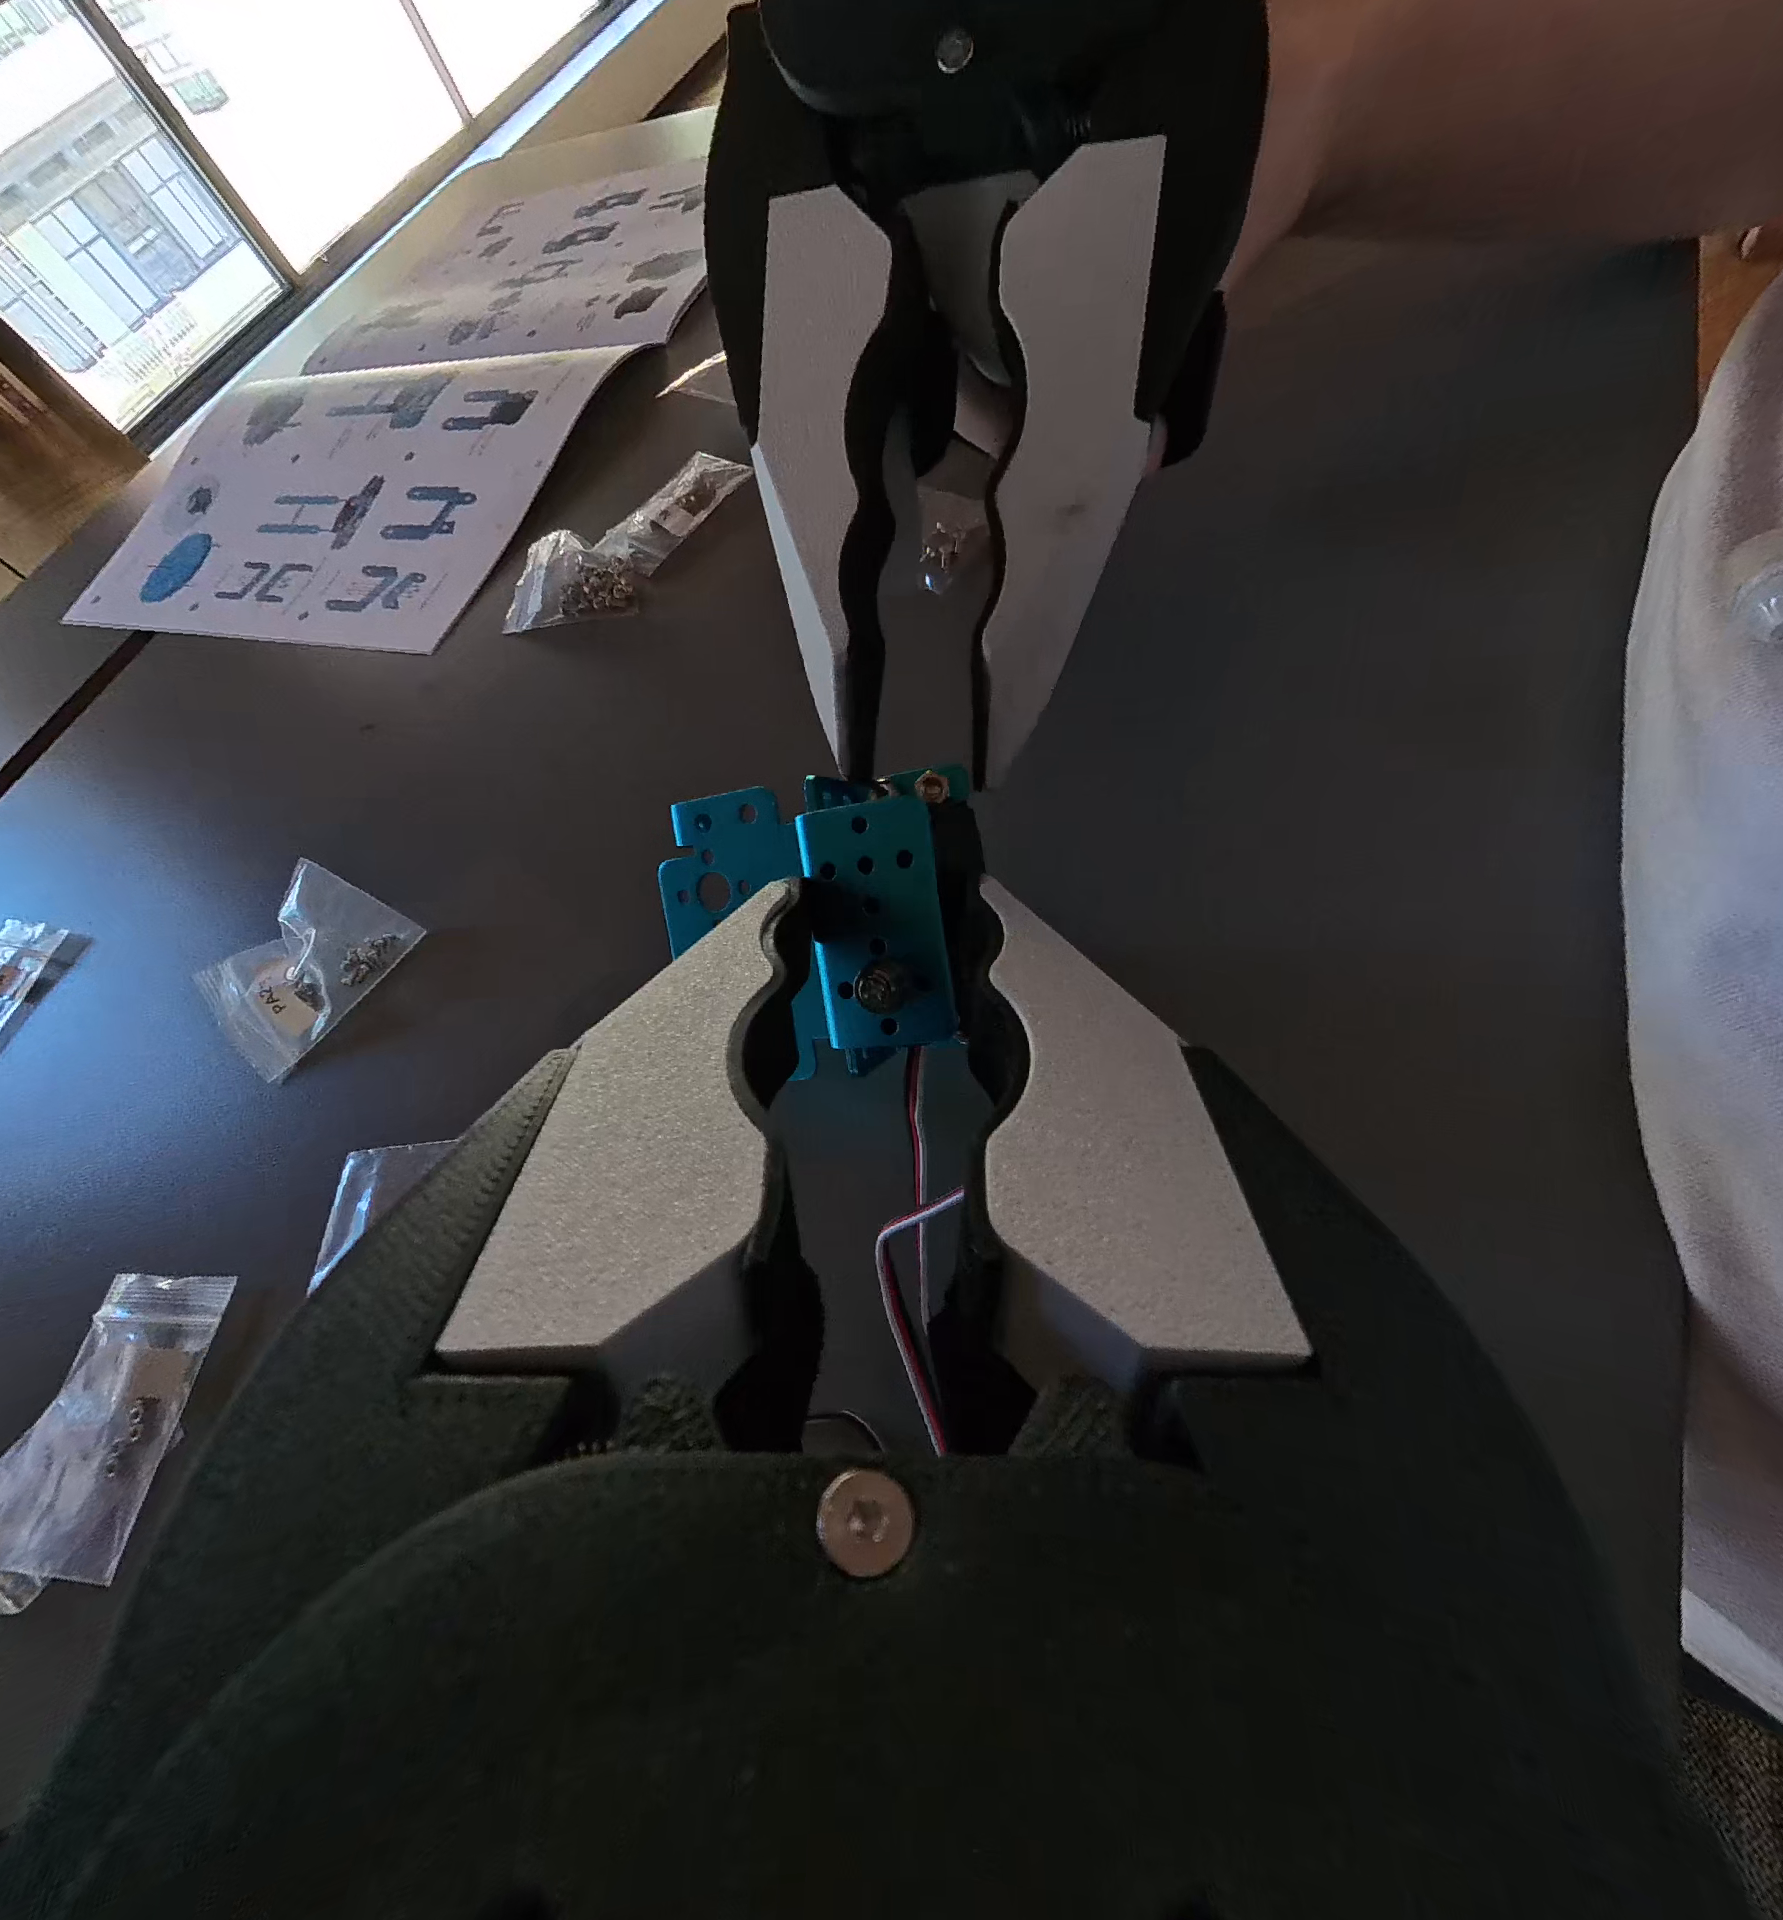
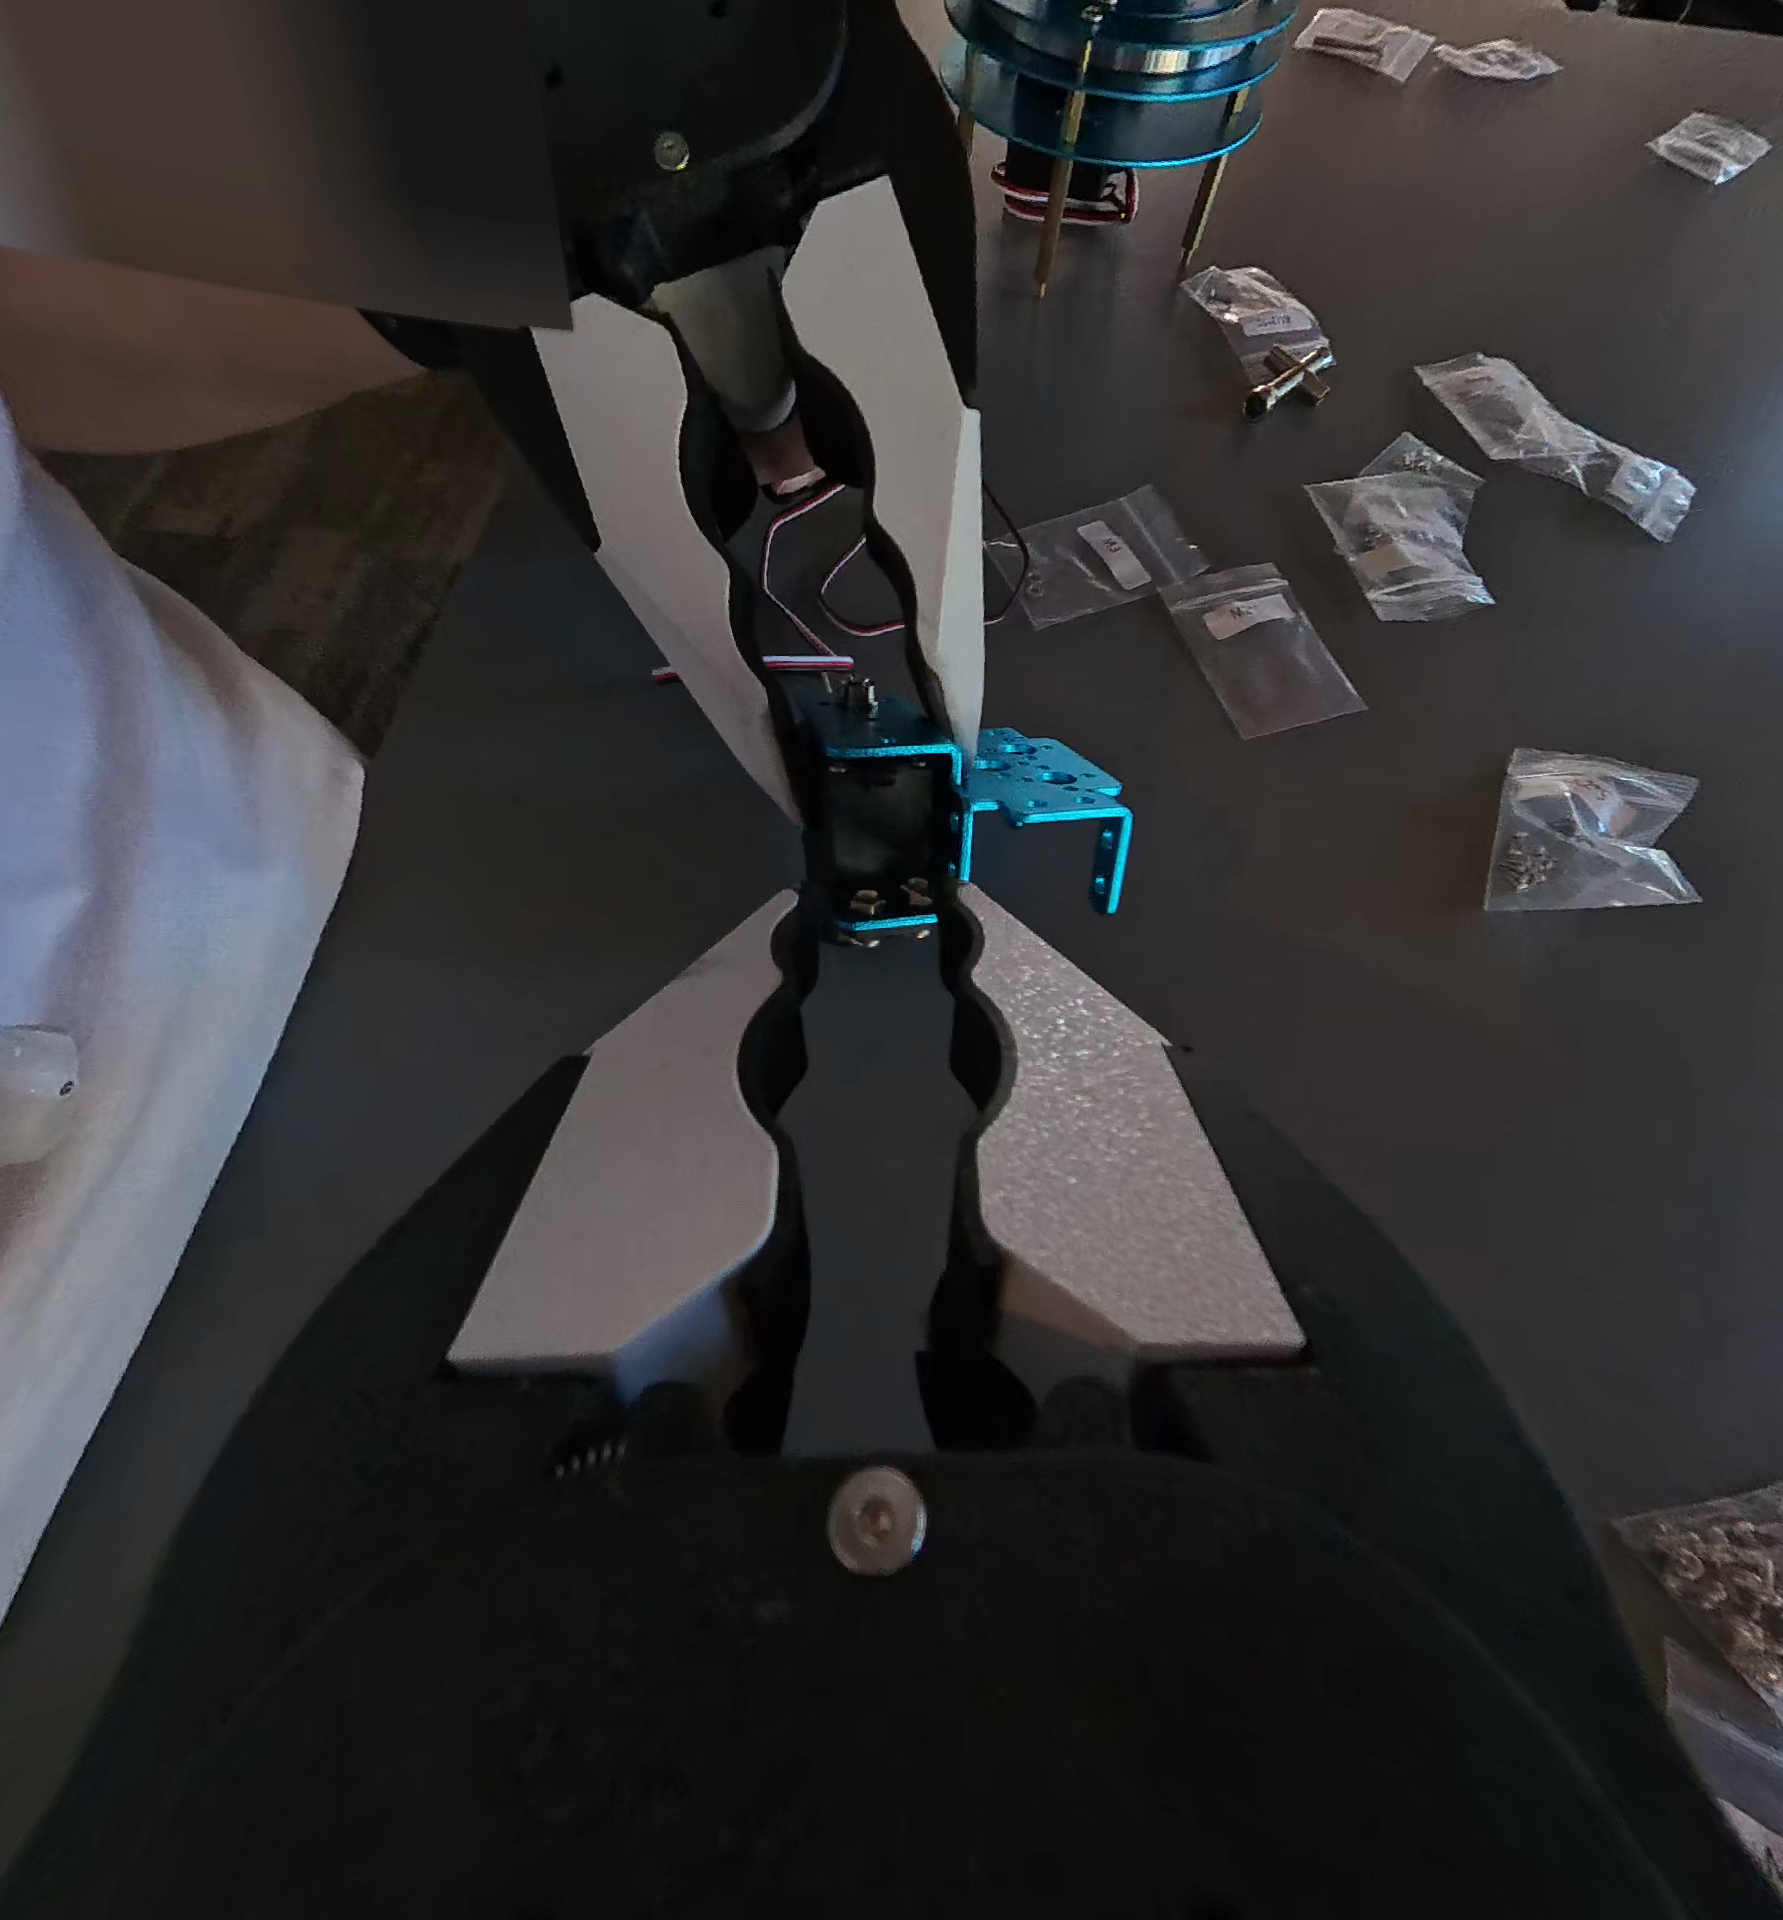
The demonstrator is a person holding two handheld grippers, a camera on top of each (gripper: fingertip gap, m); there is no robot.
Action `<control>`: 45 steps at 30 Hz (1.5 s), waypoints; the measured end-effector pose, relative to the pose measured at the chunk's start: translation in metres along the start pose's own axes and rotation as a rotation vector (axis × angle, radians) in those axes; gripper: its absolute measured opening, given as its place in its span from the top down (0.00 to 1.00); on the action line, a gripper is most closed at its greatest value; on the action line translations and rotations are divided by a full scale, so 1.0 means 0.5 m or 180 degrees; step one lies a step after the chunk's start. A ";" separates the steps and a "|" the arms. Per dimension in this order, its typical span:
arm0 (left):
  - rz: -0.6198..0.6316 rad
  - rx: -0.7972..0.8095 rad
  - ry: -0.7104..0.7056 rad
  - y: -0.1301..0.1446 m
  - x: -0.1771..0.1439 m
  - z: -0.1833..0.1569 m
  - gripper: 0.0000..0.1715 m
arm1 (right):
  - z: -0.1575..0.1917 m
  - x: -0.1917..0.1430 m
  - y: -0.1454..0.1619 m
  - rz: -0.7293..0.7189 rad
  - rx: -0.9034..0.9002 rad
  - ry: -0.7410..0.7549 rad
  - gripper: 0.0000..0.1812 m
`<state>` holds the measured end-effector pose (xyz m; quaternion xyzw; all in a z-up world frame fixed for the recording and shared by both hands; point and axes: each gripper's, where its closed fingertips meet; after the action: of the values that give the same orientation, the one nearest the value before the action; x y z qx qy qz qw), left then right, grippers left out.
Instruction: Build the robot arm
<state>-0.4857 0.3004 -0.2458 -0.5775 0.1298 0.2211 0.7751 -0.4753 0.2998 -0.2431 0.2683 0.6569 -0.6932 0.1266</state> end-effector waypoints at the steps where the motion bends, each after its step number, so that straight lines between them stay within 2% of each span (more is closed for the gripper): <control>1: 0.0000 -0.0002 -0.0004 0.000 0.000 0.000 0.83 | -0.001 0.000 0.000 0.0003 0.0011 0.0015 0.88; 9: -0.0010 -0.0010 -0.0005 0.001 -0.002 0.000 0.83 | 0.008 -0.002 -0.006 -0.0063 0.0044 -0.0023 0.89; 19: -0.0020 -0.0021 -0.0012 0.001 -0.002 0.000 0.83 | 0.004 0.003 0.001 0.0031 -0.0011 0.0026 0.87; 23: -0.0012 -0.0030 -0.0010 0.002 -0.002 0.000 0.83 | 0.007 -0.005 -0.004 -0.0008 -0.0032 0.0027 0.91; 30: -0.0013 -0.0041 -0.0011 0.001 -0.001 0.001 0.83 | 0.001 0.002 -0.001 0.0022 -0.0029 0.0052 0.86; 35: -0.0016 -0.0058 -0.0012 0.001 -0.002 0.001 0.83 | 0.014 -0.004 -0.002 0.0020 -0.0075 -0.0017 0.91; 39: -0.0012 -0.0051 -0.0016 0.001 -0.002 0.000 0.83 | 0.001 -0.001 -0.002 0.0020 -0.0082 0.0093 0.85; 42: -0.0013 -0.0057 -0.0017 0.001 -0.002 0.000 0.83 | 0.005 0.003 0.004 0.0083 -0.0109 0.0073 0.85; 45: -0.0012 -0.0055 -0.0025 0.001 -0.002 0.000 0.83 | 0.007 -0.002 0.003 0.0093 -0.0194 0.0120 0.89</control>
<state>-0.4867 0.3003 -0.2456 -0.5835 0.1238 0.2230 0.7710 -0.4744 0.2963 -0.2437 0.2869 0.6760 -0.6657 0.1324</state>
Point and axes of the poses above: each gripper's, where its closed fingertips meet, x out along the fingers, y out of its underside, z = x × y across the jaws, and after that the axes turned 3 degrees about x, right-handed
